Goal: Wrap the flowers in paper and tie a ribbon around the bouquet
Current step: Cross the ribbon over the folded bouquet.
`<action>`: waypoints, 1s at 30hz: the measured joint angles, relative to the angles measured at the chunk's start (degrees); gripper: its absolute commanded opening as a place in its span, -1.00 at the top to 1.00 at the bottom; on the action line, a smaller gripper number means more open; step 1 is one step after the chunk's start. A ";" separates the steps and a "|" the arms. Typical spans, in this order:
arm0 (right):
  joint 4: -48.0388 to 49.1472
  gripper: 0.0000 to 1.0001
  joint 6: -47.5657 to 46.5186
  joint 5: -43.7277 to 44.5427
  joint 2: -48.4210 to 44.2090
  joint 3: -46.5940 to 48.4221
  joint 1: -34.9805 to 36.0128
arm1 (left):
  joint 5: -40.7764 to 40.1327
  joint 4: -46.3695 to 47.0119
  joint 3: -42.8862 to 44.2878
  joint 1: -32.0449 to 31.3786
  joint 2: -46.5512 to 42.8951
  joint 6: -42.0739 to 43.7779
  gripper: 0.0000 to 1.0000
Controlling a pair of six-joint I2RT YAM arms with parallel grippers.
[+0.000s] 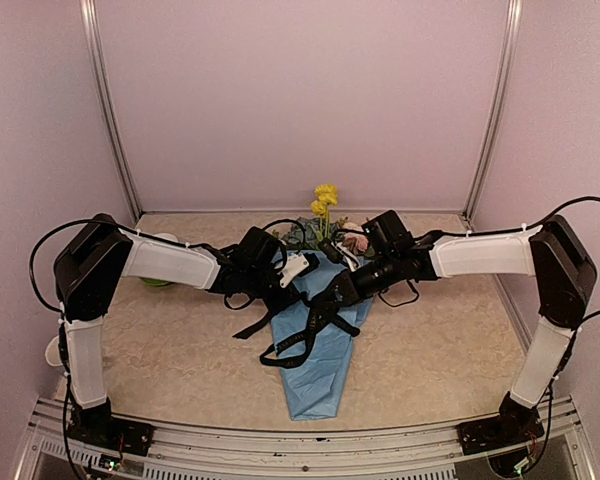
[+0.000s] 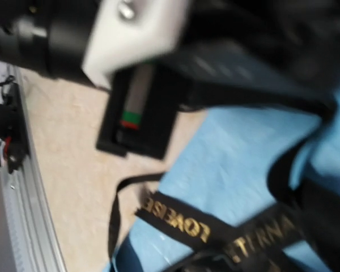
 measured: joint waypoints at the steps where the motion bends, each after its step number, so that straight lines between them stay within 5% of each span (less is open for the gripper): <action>1: 1.22 0.91 0.76 -0.48 0.55 0.02 0.24 | 0.02 0.00 0.00 0.00 0.00 -0.02 1.00; 7: 6.99 0.40 6.47 -0.42 5.49 0.17 1.64 | 0.15 -0.94 0.00 0.31 0.24 -0.26 1.00; 14: 3.17 0.10 8.35 4.52 6.43 2.97 1.97 | 0.48 -1.07 0.02 0.66 0.42 -0.44 1.00; 22: -10.05 0.00 4.81 15.58 5.14 9.38 1.97 | 0.70 -1.11 0.07 0.74 0.44 -1.03 1.00; 30: -9.53 0.13 4.35 11.10 3.98 9.51 1.97 | 4.00 -3.45 2.69 1.05 0.48 -2.43 0.96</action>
